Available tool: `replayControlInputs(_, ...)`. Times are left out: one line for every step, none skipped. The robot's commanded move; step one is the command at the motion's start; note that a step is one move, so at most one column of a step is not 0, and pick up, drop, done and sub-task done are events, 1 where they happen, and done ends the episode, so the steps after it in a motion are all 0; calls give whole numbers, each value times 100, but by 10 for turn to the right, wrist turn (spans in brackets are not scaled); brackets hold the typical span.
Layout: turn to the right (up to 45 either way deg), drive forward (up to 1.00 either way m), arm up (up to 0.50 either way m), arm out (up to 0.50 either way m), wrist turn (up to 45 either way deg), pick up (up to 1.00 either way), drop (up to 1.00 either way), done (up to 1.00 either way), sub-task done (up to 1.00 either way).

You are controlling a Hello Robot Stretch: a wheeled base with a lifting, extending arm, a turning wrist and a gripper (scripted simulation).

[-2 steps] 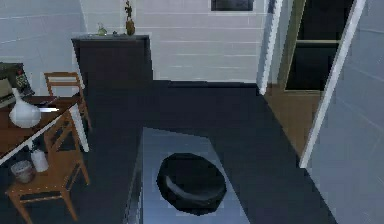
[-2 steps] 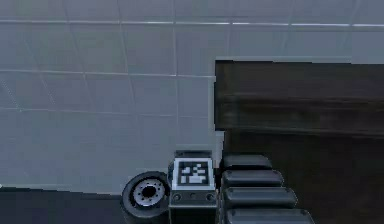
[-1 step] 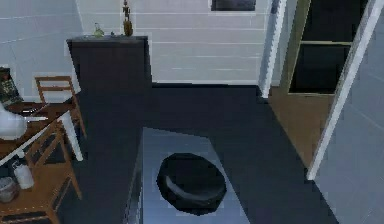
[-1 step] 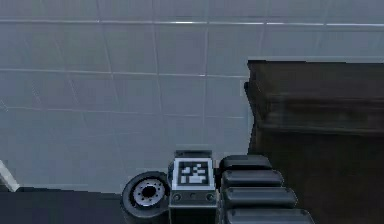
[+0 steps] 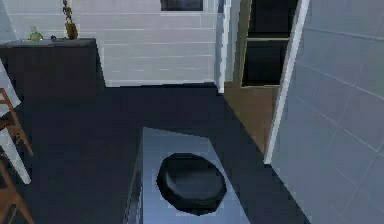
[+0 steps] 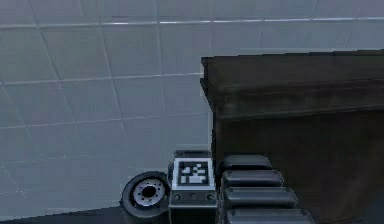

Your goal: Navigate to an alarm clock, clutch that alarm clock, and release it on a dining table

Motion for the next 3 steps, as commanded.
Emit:
replayControlInputs(0, 100, 0, 0, 0, 0, 0, 0, 0)
replayControlInputs(0, 80, 0, 0, 0, 0, 0, 0, 0)
replayControlInputs(450, 0, 0, 0, 0, 0, 0, 0, 0)
